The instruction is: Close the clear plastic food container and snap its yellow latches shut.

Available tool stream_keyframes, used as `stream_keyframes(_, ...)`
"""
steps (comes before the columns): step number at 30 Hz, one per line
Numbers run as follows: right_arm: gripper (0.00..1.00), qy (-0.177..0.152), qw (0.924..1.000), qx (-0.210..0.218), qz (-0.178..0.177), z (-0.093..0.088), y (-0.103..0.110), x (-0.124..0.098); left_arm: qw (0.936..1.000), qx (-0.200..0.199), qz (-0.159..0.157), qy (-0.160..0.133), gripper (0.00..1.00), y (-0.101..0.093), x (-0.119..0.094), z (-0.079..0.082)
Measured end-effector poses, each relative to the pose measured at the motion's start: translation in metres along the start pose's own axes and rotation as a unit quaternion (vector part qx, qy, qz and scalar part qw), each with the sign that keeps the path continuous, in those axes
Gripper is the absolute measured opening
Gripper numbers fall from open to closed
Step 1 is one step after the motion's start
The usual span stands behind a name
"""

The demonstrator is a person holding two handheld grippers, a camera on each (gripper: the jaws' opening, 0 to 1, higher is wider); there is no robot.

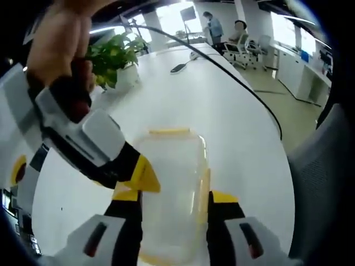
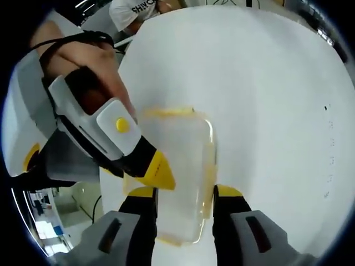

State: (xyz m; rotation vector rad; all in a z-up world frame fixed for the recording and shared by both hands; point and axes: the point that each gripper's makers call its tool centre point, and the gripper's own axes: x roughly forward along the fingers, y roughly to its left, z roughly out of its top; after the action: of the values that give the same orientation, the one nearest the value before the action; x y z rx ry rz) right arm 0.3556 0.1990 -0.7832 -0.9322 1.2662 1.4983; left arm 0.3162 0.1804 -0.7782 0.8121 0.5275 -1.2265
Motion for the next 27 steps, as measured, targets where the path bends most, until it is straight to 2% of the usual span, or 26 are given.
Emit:
stream_keyframes(5,0.36,-0.014,0.9999,-0.002,0.005,-0.003,-0.001,0.0,1.0,0.0,0.003,0.002,0.41,0.0,0.0,0.001)
stream_keyframes(7,0.36,-0.022,0.9996,0.012,0.011,-0.005,-0.001,0.001,0.9999,0.008,0.004,0.014,0.41,-0.001,-0.001,0.002)
stream_keyframes(11,0.37,-0.031,0.9994,0.014,-0.01,-0.004,0.002,-0.001,0.9997,0.007,-0.005,0.022,0.41,0.0,-0.001,0.002)
stream_keyframes(14,0.37,-0.04,0.999,0.01,-0.017,-0.004,0.003,0.0,0.9991,-0.03,-0.023,0.016,0.41,-0.001,-0.003,0.004)
stream_keyframes(19,0.38,-0.059,0.9973,-0.013,-0.042,-0.002,0.003,-0.004,0.9992,-0.024,-0.029,0.014,0.43,-0.001,-0.004,0.004)
stream_keyframes(20,0.4,-0.067,0.9957,-0.026,-0.059,0.0,-0.002,-0.005,0.9991,-0.027,-0.029,0.015,0.48,-0.002,-0.004,0.004)
stream_keyframes(21,0.43,-0.072,0.9944,-0.03,-0.07,0.001,-0.004,-0.006,0.9991,-0.03,-0.025,0.014,0.58,-0.003,-0.004,0.005)
stream_keyframes(22,0.48,-0.076,0.9937,-0.031,-0.076,0.001,-0.006,-0.007,0.9992,-0.031,-0.023,0.014,0.65,-0.004,-0.004,0.005)
stream_keyframes(23,0.56,-0.091,0.992,-0.027,-0.084,0.001,-0.006,-0.007,0.9992,-0.03,-0.021,0.014,0.68,-0.004,-0.004,0.006)
stream_keyframes(24,0.6,-0.106,0.9903,-0.022,-0.087,0.001,-0.004,-0.008,0.9993,-0.029,-0.021,0.012,0.7,-0.005,-0.006,0.008)
stream_keyframes(27,0.63,-0.138,0.984,-0.007,-0.113,0.0,-0.005,-0.017,0.9988,-0.046,-0.018,0.006,0.81,-0.002,-0.009,0.01)
